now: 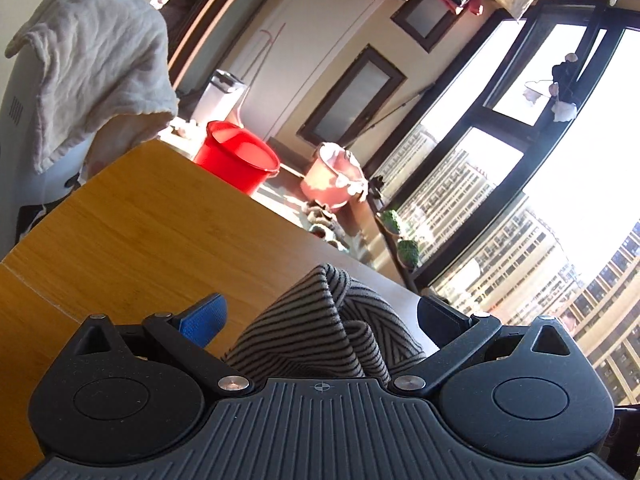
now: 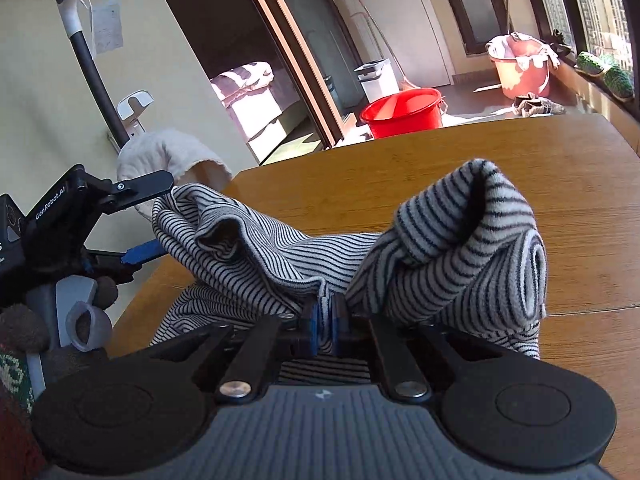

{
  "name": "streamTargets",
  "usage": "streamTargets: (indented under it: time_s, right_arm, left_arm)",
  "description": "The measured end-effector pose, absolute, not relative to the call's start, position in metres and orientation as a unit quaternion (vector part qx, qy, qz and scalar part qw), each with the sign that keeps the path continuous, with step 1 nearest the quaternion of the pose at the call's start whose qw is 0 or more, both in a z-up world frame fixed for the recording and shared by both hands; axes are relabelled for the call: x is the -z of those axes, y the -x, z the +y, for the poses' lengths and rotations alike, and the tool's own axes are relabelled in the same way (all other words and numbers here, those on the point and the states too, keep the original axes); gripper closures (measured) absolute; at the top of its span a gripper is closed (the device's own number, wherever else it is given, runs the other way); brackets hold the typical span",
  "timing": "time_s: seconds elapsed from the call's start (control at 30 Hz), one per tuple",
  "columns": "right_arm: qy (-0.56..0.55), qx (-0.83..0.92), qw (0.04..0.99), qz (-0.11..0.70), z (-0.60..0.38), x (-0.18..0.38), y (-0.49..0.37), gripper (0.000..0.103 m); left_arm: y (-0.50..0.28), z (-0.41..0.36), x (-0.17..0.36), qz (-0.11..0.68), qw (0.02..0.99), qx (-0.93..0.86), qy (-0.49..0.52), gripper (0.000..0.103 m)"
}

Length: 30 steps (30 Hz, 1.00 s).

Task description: Fold clothes

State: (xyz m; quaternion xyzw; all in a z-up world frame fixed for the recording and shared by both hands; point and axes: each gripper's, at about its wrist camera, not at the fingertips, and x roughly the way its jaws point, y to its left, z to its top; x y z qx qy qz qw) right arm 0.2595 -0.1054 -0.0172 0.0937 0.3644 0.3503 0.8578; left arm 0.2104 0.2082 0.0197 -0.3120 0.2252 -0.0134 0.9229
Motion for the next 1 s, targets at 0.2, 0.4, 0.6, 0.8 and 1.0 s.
streamTargets:
  time_s: [0.2,0.4,0.6,0.8,1.0]
  right_arm:
    - [-0.078,-0.357,0.863,0.35,-0.113,0.016,-0.24,0.098]
    - [-0.038,-0.352,0.9,0.253,-0.123,-0.04,-0.219,0.084]
    - [-0.005,-0.265,0.921,0.285,-0.102,-0.042,-0.257,0.071]
    - [-0.046,-0.266,0.909,0.317,-0.129,0.014,-0.228,0.071]
    - [-0.031,-0.254,0.92,0.296,-0.122,0.027,-0.211,0.071]
  left_arm:
    - [-0.222,0.185,-0.019,0.263,0.942,-0.025,0.204,0.044]
    - [-0.196,0.169,-0.012,0.268,0.955,-0.019,0.129,0.047]
    - [-0.179,0.172,-0.002,0.276,0.951,-0.033,0.135,0.03]
    - [-0.148,0.185,-0.027,0.25,0.956,-0.045,0.149,0.026]
    - [-0.125,0.147,-0.087,0.165,0.981,0.002,0.103,0.021]
